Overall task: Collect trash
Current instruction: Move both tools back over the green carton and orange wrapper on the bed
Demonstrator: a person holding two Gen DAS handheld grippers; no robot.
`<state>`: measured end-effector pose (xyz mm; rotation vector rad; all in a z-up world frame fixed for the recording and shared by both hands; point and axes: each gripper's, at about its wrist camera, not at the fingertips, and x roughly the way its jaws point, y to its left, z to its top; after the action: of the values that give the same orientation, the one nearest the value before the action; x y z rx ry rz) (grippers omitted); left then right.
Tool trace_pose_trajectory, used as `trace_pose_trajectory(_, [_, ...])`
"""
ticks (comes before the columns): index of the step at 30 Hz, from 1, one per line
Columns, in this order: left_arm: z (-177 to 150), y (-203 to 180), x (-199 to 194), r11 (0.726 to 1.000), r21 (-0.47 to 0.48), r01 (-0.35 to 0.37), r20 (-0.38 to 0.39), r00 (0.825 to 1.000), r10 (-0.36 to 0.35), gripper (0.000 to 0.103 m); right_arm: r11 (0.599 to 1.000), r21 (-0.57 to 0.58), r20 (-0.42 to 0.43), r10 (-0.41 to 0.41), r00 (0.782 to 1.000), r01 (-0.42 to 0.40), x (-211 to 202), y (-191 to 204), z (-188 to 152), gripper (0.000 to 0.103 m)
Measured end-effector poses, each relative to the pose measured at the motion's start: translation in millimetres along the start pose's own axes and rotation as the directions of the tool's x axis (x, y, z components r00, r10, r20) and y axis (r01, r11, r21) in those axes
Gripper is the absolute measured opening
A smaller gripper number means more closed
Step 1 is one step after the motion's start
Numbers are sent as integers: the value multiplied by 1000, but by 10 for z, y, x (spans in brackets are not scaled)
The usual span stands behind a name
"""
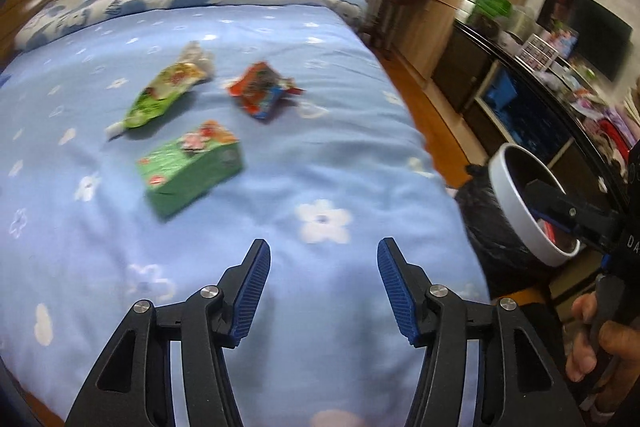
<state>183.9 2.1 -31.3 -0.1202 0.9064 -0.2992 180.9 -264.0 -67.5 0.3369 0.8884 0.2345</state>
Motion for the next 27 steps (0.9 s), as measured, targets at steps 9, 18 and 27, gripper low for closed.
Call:
trace_pose_trajectory(9, [-12, 406, -171, 994, -46, -102, 16, 995, 103, 76, 997, -28, -57, 69, 996, -71, 392, 392, 30, 100])
trace_pose_trajectory(18, [152, 767, -86, 986, -65, -151, -11, 989, 151, 76, 993, -56, -115, 98, 989, -105, 865, 685, 147, 100])
trace_pose_trajectory(27, [444, 1018, 366, 993, -16, -113, -63, 992, 112, 77, 986, -101, -122, 117, 986, -130, 1283, 909, 372, 100])
